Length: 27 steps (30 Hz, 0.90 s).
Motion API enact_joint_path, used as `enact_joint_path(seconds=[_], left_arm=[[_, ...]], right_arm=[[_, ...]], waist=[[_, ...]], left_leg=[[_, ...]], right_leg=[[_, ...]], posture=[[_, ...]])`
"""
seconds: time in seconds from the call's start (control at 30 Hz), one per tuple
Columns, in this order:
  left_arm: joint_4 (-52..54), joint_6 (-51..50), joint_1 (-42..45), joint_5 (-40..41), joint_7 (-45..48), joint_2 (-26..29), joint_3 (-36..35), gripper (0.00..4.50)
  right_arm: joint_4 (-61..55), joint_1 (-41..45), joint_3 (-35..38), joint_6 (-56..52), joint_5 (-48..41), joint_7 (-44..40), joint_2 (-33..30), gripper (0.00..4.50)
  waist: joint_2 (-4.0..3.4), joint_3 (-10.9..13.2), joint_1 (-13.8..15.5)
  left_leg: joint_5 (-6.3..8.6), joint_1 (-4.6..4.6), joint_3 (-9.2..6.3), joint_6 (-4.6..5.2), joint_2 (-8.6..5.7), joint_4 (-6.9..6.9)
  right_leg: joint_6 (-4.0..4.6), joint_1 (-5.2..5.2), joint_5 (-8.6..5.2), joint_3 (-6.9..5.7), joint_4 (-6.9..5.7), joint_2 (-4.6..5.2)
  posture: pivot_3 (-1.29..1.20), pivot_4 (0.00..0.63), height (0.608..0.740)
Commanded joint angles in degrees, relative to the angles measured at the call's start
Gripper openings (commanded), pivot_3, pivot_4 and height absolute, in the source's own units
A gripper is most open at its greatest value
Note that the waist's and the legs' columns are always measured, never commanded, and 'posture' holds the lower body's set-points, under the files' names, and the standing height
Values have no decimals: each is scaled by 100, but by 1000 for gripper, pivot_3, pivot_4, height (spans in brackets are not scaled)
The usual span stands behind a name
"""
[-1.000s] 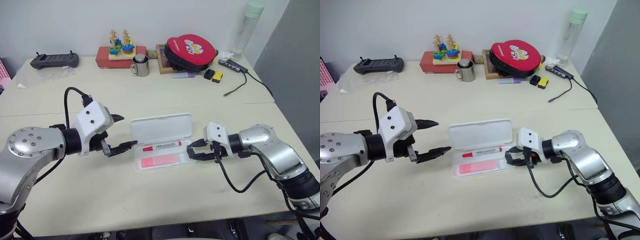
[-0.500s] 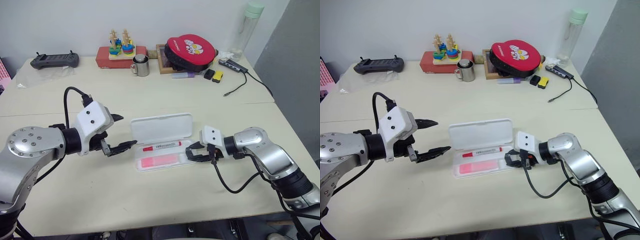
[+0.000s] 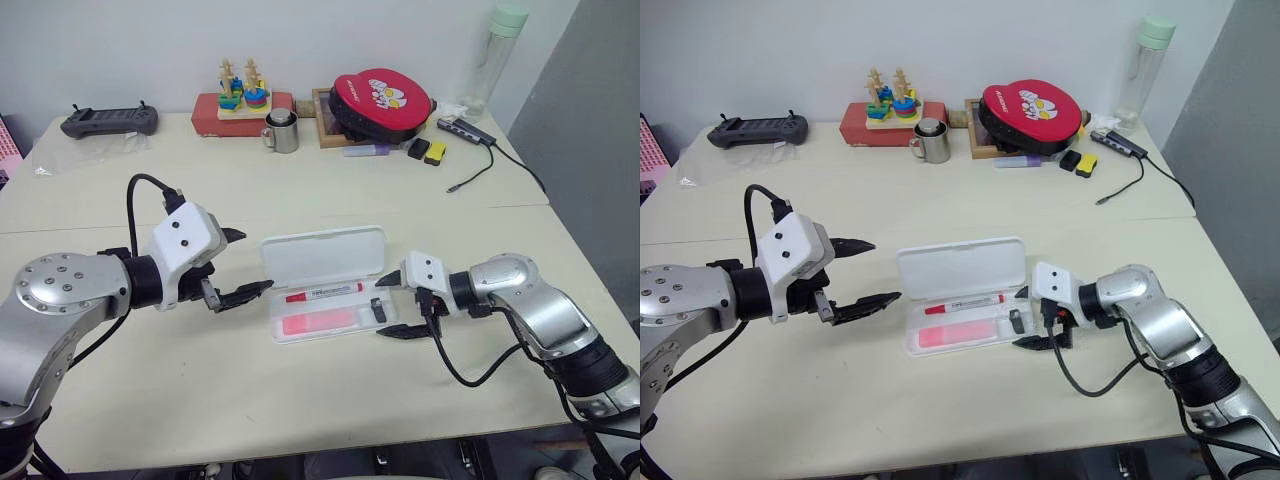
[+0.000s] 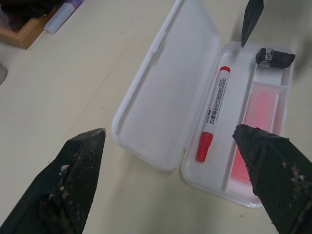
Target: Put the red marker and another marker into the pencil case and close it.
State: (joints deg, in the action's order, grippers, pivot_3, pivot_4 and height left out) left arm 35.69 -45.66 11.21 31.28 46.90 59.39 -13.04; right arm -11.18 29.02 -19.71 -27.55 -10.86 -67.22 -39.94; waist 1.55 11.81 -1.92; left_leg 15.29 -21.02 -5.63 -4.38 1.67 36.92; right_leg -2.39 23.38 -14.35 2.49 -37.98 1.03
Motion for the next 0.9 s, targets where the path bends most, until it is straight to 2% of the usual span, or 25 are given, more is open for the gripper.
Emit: enact_joint_path(seconds=[0.03, 0.23, 0.4, 0.7, 0.9], left_arm=[[80, 97, -4, -55, -29, 7, -33, 4500], [80, 104, -13, -53, -39, -11, -33, 4500], [50, 139, -19, -86, -35, -9, -28, 4500], [45, 130, -18, -102, -47, -28, -31, 4500], [46, 140, -25, -131, -46, -34, -34, 4500]], right_arm=[[-261, 140, 287, -132, -148, 42, -57, 4468], [-295, 160, 354, -217, -158, 68, -87, 4468], [-419, 176, 360, -286, -240, 69, -113, 3535], [-395, 203, 265, -271, -206, 11, -169, 1343], [-243, 205, 141, -148, -48, 120, -95, 1343]], waist=[[0, 0, -1], [0, 0, 0], [0, 0, 0], [0, 0, 0], [0, 0, -1]], left_leg=[[0, 0, 0, 0, 0, 0], [0, 0, 0, 0, 0, 0], [0, 0, 0, 0, 0, 0], [0, 0, 0, 0, 0, 0], [0, 1, 0, 0, 0, 0]], right_leg=[[0, 0, 0, 0, 0, 0], [0, 0, 0, 0, 0, 0], [0, 0, 0, 0, 0, 0], [0, 0, 0, 0, 0, 0], [0, 0, 0, 0, 0, 0]], posture=[[0, 150, 740], [0, 150, 740], [0, 150, 740], [0, 150, 740], [0, 150, 740]])
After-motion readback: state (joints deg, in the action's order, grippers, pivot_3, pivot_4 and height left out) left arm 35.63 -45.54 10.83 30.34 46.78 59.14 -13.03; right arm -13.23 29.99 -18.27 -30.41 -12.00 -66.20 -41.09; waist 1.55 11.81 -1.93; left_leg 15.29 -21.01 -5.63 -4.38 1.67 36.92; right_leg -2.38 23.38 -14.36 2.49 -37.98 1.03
